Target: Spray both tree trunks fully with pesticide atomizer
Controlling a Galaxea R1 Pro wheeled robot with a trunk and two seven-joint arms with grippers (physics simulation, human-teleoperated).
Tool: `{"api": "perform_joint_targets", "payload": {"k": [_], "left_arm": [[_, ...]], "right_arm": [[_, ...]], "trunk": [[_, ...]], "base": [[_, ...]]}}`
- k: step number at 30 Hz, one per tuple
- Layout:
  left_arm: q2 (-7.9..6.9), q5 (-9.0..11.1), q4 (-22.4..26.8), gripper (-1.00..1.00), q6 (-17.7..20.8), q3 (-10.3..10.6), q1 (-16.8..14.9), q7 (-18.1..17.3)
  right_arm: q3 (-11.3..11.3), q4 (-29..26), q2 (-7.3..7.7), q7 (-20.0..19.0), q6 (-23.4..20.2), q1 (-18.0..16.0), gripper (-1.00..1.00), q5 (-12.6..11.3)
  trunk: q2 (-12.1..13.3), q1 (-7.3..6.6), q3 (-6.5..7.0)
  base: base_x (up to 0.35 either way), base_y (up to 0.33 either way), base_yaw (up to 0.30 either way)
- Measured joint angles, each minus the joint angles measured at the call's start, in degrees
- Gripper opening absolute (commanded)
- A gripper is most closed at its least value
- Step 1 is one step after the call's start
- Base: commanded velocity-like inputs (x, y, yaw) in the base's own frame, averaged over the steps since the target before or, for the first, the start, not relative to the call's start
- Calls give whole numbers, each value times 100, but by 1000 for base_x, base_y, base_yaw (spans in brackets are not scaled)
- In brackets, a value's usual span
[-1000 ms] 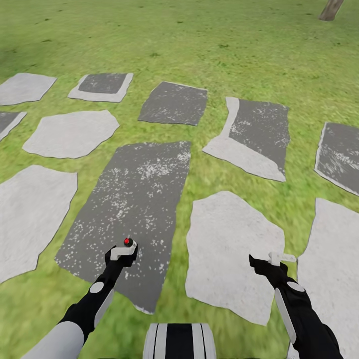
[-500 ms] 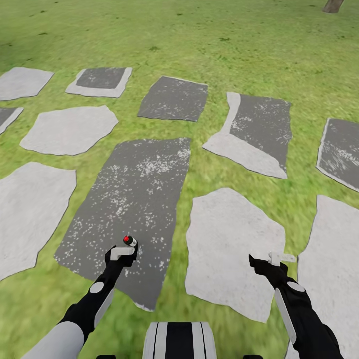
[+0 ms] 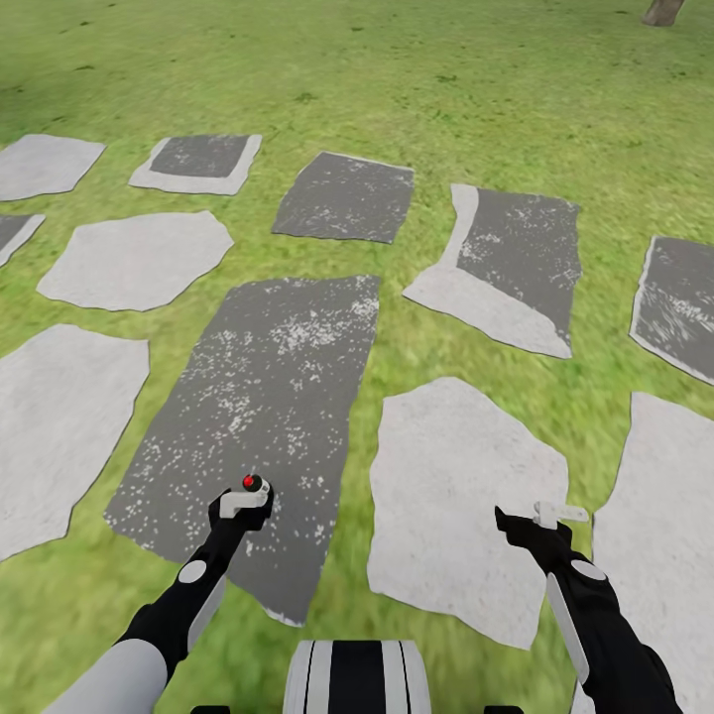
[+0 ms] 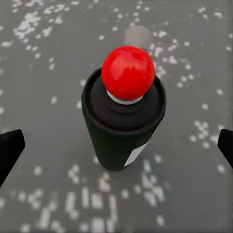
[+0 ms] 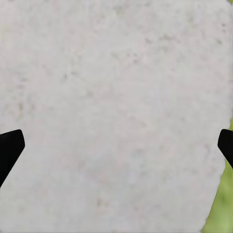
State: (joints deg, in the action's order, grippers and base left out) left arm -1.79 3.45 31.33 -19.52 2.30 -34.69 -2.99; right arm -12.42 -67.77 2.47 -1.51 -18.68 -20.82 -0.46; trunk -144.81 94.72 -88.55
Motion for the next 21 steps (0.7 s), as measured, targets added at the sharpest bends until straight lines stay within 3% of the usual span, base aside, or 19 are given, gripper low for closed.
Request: {"api": "perform_joint_targets", "payload": {"k": [21], "left_arm": [[9, -7, 0, 100, -4, 1, 0, 0]], "right_arm": [[0, -9, 0, 7, 0, 0, 100, 6]], "trunk": [[0, 0, 0]], "base": [[26, -7, 0]]}}
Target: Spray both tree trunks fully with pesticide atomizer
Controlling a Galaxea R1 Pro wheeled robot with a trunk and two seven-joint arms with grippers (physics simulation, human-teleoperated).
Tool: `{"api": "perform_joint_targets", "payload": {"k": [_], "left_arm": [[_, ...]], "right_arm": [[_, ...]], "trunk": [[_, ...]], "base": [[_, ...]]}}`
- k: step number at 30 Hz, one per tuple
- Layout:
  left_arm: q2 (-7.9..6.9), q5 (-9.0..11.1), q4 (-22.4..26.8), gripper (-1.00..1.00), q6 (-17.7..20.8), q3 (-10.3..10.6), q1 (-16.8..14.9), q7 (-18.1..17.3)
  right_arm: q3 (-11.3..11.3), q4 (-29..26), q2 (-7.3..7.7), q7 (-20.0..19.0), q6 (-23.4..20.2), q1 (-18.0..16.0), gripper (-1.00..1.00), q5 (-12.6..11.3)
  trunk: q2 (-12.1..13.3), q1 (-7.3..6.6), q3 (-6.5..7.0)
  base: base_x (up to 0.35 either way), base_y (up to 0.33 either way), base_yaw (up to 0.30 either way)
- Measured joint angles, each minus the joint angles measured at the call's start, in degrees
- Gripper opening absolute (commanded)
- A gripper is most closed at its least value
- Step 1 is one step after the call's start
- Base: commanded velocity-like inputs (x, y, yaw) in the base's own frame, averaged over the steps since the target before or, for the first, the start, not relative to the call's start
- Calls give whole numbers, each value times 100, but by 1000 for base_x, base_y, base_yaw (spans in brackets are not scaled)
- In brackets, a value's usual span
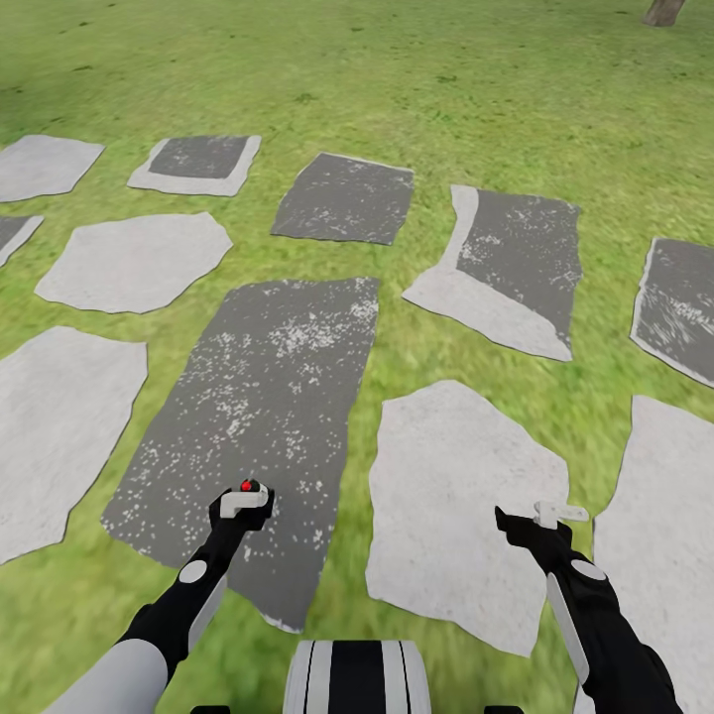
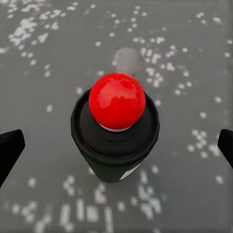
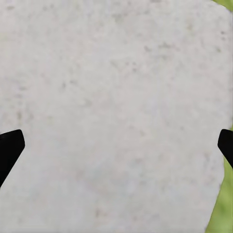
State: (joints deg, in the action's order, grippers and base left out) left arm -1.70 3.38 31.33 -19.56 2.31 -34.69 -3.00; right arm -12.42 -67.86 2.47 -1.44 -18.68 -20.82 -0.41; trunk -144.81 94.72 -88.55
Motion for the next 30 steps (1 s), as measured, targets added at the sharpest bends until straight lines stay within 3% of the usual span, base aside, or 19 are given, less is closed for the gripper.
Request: {"api": "perform_joint_targets", "payload": {"k": [14, 15, 30], "left_arm": [[0, 3, 0, 100, 2, -13, 0, 2], [0, 3, 2, -100, 3, -14, 0, 2], [0, 6, 26, -100, 5, -11, 0, 1]], "right_arm": [[0, 0, 0, -1, 0, 0, 100, 1], [0, 0, 0, -1, 0, 0, 100, 1], [0, 0, 0, 1, 0, 0, 100, 1]], "trunk": [[0, 0, 0], [0, 0, 0], [0, 0, 0]], "base": [[0, 0, 0], [0, 0, 0], [0, 0, 0]]}}
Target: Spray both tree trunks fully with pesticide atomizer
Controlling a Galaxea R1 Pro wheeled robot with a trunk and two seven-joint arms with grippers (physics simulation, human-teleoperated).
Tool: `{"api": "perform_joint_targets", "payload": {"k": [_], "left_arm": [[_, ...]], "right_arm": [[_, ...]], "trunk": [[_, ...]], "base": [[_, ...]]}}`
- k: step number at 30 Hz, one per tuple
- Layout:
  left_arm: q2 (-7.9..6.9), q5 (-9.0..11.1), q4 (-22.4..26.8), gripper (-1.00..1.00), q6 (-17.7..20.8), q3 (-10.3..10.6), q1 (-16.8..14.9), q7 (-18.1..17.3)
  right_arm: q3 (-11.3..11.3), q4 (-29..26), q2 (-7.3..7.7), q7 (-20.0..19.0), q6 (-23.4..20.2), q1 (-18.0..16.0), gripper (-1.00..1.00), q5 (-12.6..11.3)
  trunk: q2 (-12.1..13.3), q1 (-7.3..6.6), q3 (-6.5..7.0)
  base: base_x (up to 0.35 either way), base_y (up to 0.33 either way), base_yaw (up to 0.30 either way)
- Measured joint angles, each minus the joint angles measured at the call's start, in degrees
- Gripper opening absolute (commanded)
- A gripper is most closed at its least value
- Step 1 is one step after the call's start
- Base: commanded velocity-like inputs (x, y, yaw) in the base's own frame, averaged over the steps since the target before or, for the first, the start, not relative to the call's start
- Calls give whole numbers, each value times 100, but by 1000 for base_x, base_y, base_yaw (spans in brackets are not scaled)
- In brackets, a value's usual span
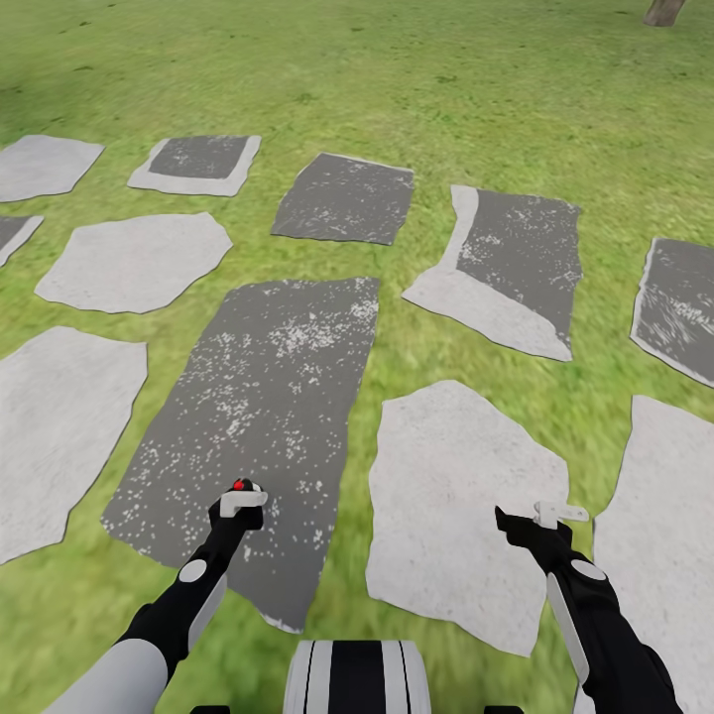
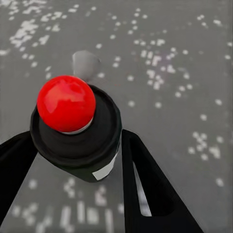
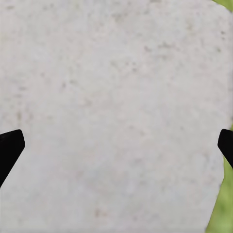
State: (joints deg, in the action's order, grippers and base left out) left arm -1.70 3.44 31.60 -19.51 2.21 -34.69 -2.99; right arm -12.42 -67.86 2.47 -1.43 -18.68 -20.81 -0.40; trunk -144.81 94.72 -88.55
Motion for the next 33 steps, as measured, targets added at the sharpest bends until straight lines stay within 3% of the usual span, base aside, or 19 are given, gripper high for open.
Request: {"api": "perform_joint_targets", "payload": {"k": [12, 26, 33], "left_arm": [[0, -11, 17, -100, 0, 9, 0, 0], [-9, -11, 46, -100, 4, 3, 0, -14], [-3, -15, 45, -100, 17, 25, 0, -16]], "right_arm": [[0, 0, 0, 0, 0, 1, 100, 0], [5, -14, -7, 0, -3, 4, 100, 0], [17, -463, -14, 0, -13, 5, 100, 0]], "trunk": [[0, 0, 0], [19, -36, 310], [28, -54, 465]], "base": [[0, 0, 0], [0, 0, 0], [0, 0, 0]]}}
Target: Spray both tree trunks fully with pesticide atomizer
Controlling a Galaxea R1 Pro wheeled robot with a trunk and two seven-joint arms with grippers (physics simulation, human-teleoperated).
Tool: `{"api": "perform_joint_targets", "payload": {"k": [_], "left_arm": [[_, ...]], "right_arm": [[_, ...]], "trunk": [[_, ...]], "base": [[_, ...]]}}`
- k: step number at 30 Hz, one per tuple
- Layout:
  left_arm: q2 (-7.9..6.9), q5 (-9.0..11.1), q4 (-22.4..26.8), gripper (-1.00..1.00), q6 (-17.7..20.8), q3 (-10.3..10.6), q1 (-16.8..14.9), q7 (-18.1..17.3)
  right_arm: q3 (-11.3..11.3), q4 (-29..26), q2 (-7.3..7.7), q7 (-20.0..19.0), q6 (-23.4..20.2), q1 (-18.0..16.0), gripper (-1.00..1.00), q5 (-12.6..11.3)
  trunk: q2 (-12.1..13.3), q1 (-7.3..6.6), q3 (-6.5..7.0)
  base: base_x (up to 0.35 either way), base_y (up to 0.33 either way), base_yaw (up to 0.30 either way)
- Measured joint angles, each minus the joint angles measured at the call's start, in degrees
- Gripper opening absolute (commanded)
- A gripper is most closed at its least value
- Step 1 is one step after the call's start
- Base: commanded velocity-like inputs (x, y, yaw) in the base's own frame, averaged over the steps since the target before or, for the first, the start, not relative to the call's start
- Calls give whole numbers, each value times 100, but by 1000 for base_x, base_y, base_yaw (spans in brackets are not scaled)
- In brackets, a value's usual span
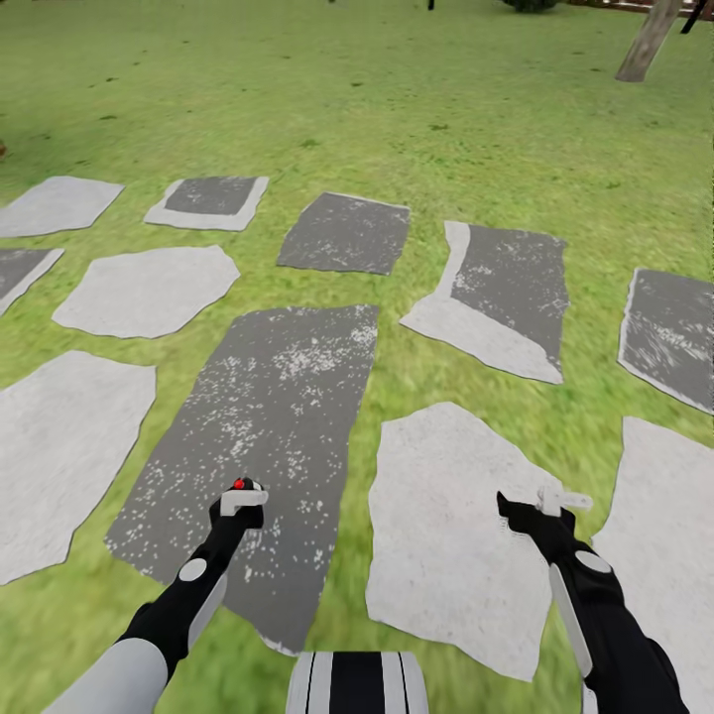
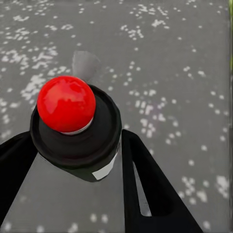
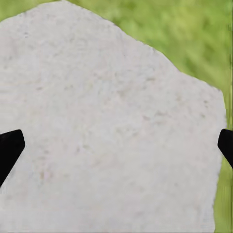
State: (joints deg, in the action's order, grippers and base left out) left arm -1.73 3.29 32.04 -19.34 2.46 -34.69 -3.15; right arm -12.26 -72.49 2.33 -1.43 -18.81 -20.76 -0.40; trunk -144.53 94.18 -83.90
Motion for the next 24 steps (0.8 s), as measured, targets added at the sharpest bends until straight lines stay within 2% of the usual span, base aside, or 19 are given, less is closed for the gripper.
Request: {"api": "perform_joint_targets", "payload": {"k": [4, 10, 11, 12, 15, 18, 19, 20, 24], "left_arm": [[3, -10, -1, -100, 23, 19, 0, 3], [3, -12, -2, -100, 125, 19, 0, 6], [3, -12, -2, -100, 228, 18, 0, 5], [3, -11, 0, -100, 503, 8, 1, 2], [3, -10, 89, -100, 665, 4, -5, 3], [2, 3, 432, -100, 823, 1, -9, 5], [2, 9, 574, -100, 974, -2, -6, 6], [5, 21, 904, -100, 1518, 5, -5, 1], [40, 35, 1116, -100, 1916, 28, -2, -9]], "right_arm": [[0, -489, 4, 0, -5, 24, 100, 13], [-2, -781, 4, 0, -99, 24, 100, 17], [-4, -798, 4, 0, -103, 20, 100, 17], [-2, -819, 4, 0, -104, 15, 100, 16], [-2, -826, 5, -5, -101, 13, 100, 16], [-13, -825, 5, -7, -93, 13, 100, 3], [-15, -824, 5, -9, -78, 13, 100, -2], [-16, -815, 5, -16, -57, 16, 100, -10], [-17, -809, 10, -18, -42, 24, 100, -33]], "trunk": [[5, -10, 89], [13, -26, 222], [15, -28, 244], [16, -31, 266], [20, -39, 332], [24, -46, 399], [25, -49, 421], [27, -52, 444], [32, -62, 532]], "base": [[0, 0, 0], [0, 0, 0], [0, 0, 0], [0, 0, 0], [0, 0, 0], [0, 0, 0], [0, 0, 0], [0, 0, 0], [0, 0, 0]]}}
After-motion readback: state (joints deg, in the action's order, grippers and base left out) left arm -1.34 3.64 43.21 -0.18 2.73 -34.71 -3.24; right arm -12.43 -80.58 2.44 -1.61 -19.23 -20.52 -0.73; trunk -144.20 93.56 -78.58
